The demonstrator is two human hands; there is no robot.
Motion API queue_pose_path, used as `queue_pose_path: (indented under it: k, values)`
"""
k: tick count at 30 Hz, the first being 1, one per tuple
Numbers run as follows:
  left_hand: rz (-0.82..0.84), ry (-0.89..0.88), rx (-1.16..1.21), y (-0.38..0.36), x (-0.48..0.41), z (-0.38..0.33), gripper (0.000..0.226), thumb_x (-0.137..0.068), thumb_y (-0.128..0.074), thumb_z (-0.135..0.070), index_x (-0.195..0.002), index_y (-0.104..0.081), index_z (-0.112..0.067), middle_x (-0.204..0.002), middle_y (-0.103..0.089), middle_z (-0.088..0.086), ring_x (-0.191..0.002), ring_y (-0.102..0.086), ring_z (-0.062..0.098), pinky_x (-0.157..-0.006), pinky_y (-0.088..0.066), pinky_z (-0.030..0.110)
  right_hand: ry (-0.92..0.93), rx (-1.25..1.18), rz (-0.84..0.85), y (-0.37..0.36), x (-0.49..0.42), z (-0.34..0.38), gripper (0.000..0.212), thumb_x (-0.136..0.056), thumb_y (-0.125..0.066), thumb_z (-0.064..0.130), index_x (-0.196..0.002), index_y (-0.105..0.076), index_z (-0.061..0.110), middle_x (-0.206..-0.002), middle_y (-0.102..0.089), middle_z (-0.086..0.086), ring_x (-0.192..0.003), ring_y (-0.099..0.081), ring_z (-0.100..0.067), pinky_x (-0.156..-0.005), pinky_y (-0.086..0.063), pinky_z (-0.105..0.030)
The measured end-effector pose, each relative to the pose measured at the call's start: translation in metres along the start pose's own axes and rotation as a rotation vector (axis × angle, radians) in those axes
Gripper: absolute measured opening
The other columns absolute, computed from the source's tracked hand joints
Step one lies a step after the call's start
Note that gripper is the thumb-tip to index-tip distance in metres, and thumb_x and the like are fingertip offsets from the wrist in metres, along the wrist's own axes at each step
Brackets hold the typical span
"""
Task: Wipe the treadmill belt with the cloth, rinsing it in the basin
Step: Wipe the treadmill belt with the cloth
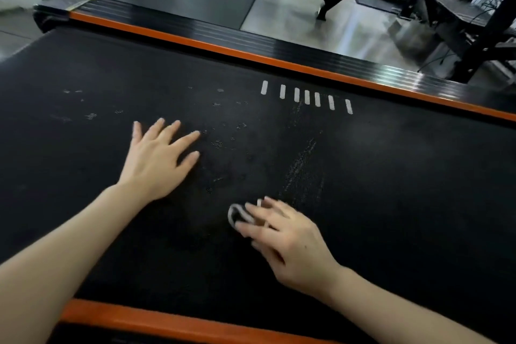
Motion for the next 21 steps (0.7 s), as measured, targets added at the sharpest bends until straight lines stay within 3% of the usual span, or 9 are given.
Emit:
queue_pose_path:
  k: [3, 5, 7, 9, 11, 14, 17, 19, 21]
  values:
    - [0.101, 0.083, -0.028, -0.014, 0.017, 0.035, 0.059, -0.092, -0.013, -0.061, -0.146, -0.023, -0.042, -0.157, -0.021, 0.005, -0.145, -0.01, 0.03, -0.115, -0.001, 0.055, 0.151, 0.0, 0.069, 0.003, 0.001, -0.003, 0.03, -0.095, -0.046, 0.03, -0.118, -0.065, 0.027, -0.13, -0.059, -0.002, -0.122, -0.053, -0.027, -0.105, -0.039, -0.043]
    - [0.095, 0.085, 0.002, -0.02, 0.027, 0.041, 0.064, -0.089, 0.0, -0.068, -0.146, -0.017, -0.045, -0.158, -0.016, 0.001, -0.146, -0.006, 0.027, -0.115, 0.0, 0.053, 0.112, 0.091, 0.032, -0.004, -0.026, -0.033, 0.029, -0.093, -0.047, 0.028, -0.114, -0.068, 0.025, -0.125, -0.062, -0.006, -0.117, -0.056, -0.031, -0.102, -0.041, -0.046]
    - [0.1, 0.093, 0.002, -0.022, 0.028, 0.043, 0.064, -0.088, 0.001, -0.066, -0.146, -0.014, -0.045, -0.159, -0.013, -0.001, -0.146, -0.003, 0.025, -0.116, 0.002, 0.051, -0.153, 0.153, -0.089, -0.002, -0.066, -0.076, 0.03, -0.091, -0.048, 0.024, -0.112, -0.069, 0.022, -0.123, -0.063, -0.008, -0.114, -0.058, -0.033, -0.099, -0.044, -0.05]
    - [0.094, 0.091, -0.004, -0.023, 0.026, 0.041, 0.059, -0.09, -0.008, -0.06, -0.147, -0.016, -0.045, -0.159, -0.013, 0.0, -0.146, -0.003, 0.025, -0.116, 0.001, 0.051, -0.439, 0.15, -0.141, 0.001, -0.099, -0.103, 0.028, -0.092, -0.05, 0.02, -0.114, -0.068, 0.02, -0.125, -0.062, -0.006, -0.115, -0.057, -0.032, -0.1, -0.043, -0.044]
    - [0.066, 0.077, 0.01, -0.022, 0.025, 0.041, 0.054, -0.093, -0.017, -0.056, -0.146, -0.02, -0.044, -0.158, -0.017, 0.002, -0.146, -0.005, 0.027, -0.116, 0.0, 0.052, -0.535, 0.161, -0.152, -0.005, -0.113, -0.093, 0.026, -0.091, -0.052, 0.017, -0.111, -0.07, 0.018, -0.123, -0.064, -0.005, -0.11, -0.059, -0.028, -0.098, -0.044, -0.036]
    - [0.064, 0.071, 0.025, -0.024, 0.026, 0.042, 0.052, -0.095, -0.021, -0.054, -0.146, -0.023, -0.043, -0.158, -0.018, 0.003, -0.146, -0.006, 0.028, -0.116, 0.0, 0.053, -0.322, 0.094, -0.173, -0.02, -0.096, -0.018, 0.025, -0.086, -0.053, 0.018, -0.099, -0.074, 0.019, -0.113, -0.069, -0.005, -0.1, -0.063, -0.029, -0.092, -0.048, -0.037]
    - [0.047, 0.063, 0.032, -0.022, 0.027, 0.043, 0.051, -0.096, -0.023, -0.052, -0.146, -0.025, -0.043, -0.157, -0.019, 0.002, -0.146, -0.007, 0.028, -0.116, 0.0, 0.053, -0.032, -0.041, 0.007, -0.035, -0.054, 0.054, 0.029, -0.089, -0.047, 0.023, -0.103, -0.072, 0.023, -0.12, -0.065, -0.002, -0.111, -0.058, -0.028, -0.101, -0.042, -0.041]
    - [0.039, 0.059, 0.048, -0.02, 0.028, 0.044, 0.051, -0.096, -0.024, -0.052, -0.146, -0.026, -0.042, -0.157, -0.02, 0.003, -0.146, -0.008, 0.028, -0.116, 0.0, 0.053, 0.013, -0.059, 0.081, -0.027, -0.032, 0.051, 0.028, -0.09, -0.049, 0.023, -0.107, -0.071, 0.024, -0.124, -0.063, -0.002, -0.117, -0.057, -0.028, -0.104, -0.039, -0.039]
    - [0.045, 0.055, 0.05, -0.021, 0.029, 0.045, 0.051, -0.096, -0.023, -0.052, -0.146, -0.025, -0.041, -0.157, -0.02, 0.003, -0.146, -0.008, 0.028, -0.116, 0.0, 0.053, -0.107, 0.007, 0.035, -0.005, -0.002, 0.012, 0.028, -0.09, -0.05, 0.024, -0.11, -0.07, 0.025, -0.124, -0.063, 0.0, -0.117, -0.057, -0.025, -0.105, -0.037, -0.032]
Point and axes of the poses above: each hand's wrist, its own x-axis away from the middle knuckle, its own y-axis out of the back of the hand, z = x × y, the point moved 6 cm from there along -x, towards the middle knuckle
